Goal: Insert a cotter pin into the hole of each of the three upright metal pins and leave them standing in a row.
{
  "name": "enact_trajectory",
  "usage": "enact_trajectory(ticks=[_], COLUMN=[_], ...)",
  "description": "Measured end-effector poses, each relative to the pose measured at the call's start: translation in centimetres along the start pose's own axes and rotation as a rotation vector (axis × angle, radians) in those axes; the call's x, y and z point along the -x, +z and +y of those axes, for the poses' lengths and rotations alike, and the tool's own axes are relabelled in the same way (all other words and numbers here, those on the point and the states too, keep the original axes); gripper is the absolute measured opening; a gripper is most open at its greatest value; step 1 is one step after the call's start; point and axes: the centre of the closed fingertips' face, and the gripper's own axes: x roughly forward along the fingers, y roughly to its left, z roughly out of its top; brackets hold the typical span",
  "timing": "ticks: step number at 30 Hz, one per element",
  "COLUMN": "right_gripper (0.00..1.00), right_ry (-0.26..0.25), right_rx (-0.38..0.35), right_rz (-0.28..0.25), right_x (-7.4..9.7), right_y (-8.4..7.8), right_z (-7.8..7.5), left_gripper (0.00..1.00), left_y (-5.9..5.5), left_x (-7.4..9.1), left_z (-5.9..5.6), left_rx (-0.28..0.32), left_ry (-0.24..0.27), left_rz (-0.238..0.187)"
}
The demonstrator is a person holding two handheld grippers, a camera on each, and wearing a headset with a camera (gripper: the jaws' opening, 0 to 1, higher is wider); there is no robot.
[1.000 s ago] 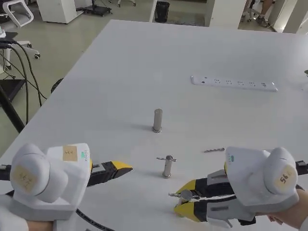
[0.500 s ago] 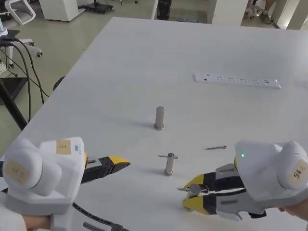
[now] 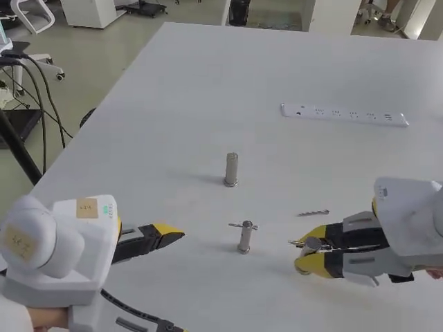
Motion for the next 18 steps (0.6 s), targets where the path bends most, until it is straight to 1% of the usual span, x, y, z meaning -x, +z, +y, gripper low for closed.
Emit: enact_trajectory(ticks=[3,7,10,13,18], right_gripper=[0.08,0.08,0.08,0.08,0.09], right_ry=[-0.008,-0.007,-0.003,0.000,0.017], right_rx=[0.001,0.002,-0.015,-0.011,0.022], right_rz=[0.000,0.003,-0.008,-0.018,-0.027], right_x=[-0.03,-0.25,-0.35,-0.42,-0.41], right_y=[-0.23,-0.45,-0.41,-0.23,-0.15], right_z=[-0.39,-0.48,-0.64,-0.69,-0.49], left_gripper=[0.99,0.99,0.99,0.99,0.99], left_y=[-0.17,-0.26,-0.16,-0.05,-0.06], left_x=[0.05,0.13,0.22,0.31,0.46], left_z=[-0.03,0.06,0.09,0.04,0.07], left_rx=[0.005,0.012,0.011,0.012,0.013], left_ry=[-0.001,0.003,0.006,0.006,0.011], left_rz=[0.005,0.011,0.012,0.011,0.014])
